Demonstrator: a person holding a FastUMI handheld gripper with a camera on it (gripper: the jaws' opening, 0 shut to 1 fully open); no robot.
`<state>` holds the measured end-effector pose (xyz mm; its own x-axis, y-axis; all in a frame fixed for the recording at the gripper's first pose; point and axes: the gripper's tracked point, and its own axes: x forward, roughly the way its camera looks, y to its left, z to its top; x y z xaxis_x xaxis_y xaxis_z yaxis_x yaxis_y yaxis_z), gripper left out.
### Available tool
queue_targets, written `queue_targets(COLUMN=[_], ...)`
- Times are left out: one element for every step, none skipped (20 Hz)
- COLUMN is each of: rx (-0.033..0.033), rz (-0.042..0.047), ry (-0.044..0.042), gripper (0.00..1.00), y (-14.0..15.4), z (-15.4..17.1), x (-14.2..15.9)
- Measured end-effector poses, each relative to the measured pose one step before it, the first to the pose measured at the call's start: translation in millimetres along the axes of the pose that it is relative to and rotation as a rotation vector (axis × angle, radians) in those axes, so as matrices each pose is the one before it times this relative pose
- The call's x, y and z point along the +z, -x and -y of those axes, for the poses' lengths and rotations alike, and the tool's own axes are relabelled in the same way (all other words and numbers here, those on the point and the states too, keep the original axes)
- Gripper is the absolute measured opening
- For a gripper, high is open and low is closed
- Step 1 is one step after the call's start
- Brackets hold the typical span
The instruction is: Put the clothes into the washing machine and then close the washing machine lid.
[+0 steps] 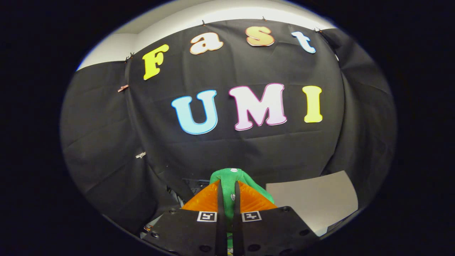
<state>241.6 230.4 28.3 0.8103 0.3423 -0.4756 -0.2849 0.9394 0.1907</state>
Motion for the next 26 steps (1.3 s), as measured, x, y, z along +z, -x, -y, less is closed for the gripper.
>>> queue_targets(rx=[0.01633, 0.01439, 0.01205, 0.00570, 0.00841, 0.00842, 0.00153, 0.00031, -0.00623, -0.00625, -0.00277, -0.00453, -0.01095, -0.01114, -0.00815, -0.00731, -0.00793, -0.00511, -0.00101, 0.00003, 0.00270, 0.00444, 0.00266, -0.00257, -0.00854, -0.00821], rz=[-0.00585, -0.00914, -0.01505, -0.02131, -0.02508, -0.02543, -0.02106, -0.01328, -0.01354, -0.01180, -0.01672, -0.01796, -0.01745, -0.01611, -0.01086, -0.00693, -0.00368, -0.00523, -0.00683, -0.00585, -0.00640, -0.00727, -0.00986, -0.00914, -0.00993, -0.00737], ry=[0.00985, 0.01352, 0.01422, 0.00763, 0.00057, -0.00419, -0.00149, 0.00296, 0.00733, 0.00267, 0.00165, 0.00581, 0.00701, 0.00240, -0.00590, -0.00747, -0.00340, -0.00066, -0.00029, -0.00228, 0.00008, -0.00142, 0.00500, 0.00840, 0.00477, 0.00108], gripper=[0.10, 0.10, 0.10, 0.11, 0.11, 0.10, 0.11, 0.11, 0.11, 0.11, 0.11, 0.11, 0.11, 0.11, 0.11, 0.11, 0.11, 0.11, 0.11, 0.11, 0.11, 0.11, 0.11, 0.11, 0.11, 0.11], y=[-7.42, -9.85, -11.35, -11.64, -12.69, -13.51, -14.12, -13.85, -13.82, -13.93, -12.77, -13.79, -12.16, -12.78, -11.47, -10.69, -9.28, -9.98, -8.69, -8.02, -7.62, -7.86, -8.68, -8.39, -8.23, -8.42], z=[-14.98, -14.78, -11.73, -8.91, -8.10, -7.20, -3.81, -3.10, -0.50, 0.24, 0.69, 0.83, 1.85, 3.45, 2.19, 1.67, 2.31, 2.07, 1.20, 0.73, 0.40, 0.08, 0.21, 1.96, 3.03, 3.38], x=[-9.23, -10.77, -13.11, -16.12, -16.59, -15.77, -13.51, -11.01, -12.72, -12.97, -12.76, -14.58, -14.50, -12.60, -10.59, -7.74, -8.08, -7.59, -7.70, -5.83, -6.51, -7.08, -6.95, -7.63, -7.31, -7.23])
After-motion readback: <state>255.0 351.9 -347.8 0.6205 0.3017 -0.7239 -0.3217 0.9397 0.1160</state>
